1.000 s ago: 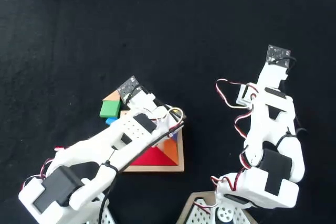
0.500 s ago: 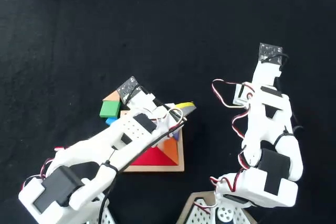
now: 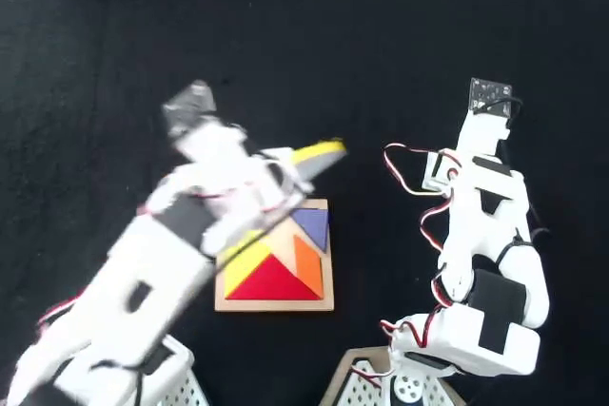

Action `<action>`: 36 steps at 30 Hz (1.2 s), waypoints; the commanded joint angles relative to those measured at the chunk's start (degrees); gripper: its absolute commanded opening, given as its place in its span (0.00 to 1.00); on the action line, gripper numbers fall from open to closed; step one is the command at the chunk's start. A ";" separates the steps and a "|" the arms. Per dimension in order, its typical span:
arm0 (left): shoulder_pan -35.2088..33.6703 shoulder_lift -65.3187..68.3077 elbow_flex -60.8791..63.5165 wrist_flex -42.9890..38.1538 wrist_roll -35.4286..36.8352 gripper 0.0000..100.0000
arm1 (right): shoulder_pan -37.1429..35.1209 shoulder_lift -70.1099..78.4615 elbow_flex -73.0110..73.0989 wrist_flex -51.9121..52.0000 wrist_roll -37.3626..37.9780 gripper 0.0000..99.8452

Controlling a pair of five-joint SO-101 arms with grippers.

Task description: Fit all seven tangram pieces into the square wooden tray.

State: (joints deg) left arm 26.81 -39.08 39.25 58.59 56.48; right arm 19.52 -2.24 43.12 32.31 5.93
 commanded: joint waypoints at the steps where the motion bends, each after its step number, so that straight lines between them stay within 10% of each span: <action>1: -18.77 -12.40 -3.30 11.34 -12.48 0.40 | -1.41 -0.84 -2.59 0.70 0.62 0.01; 9: -45.32 -21.45 6.55 17.58 -30.07 0.39 | -14.95 -4.79 -11.03 27.60 15.74 0.01; 15: -51.47 -17.67 25.63 0.18 -55.65 0.25 | -27.08 -14.11 -10.86 40.35 24.09 0.01; 25: -57.01 -16.62 39.52 -16.88 -51.96 0.23 | -34.73 -11.30 -6.29 37.89 22.68 0.01; 36: -54.37 -17.05 41.27 -18.55 -52.57 0.23 | -39.12 -2.51 -10.42 36.66 18.99 0.01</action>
State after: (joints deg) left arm -28.57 -56.04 80.75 41.01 3.38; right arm -18.46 -5.32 36.79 69.58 26.42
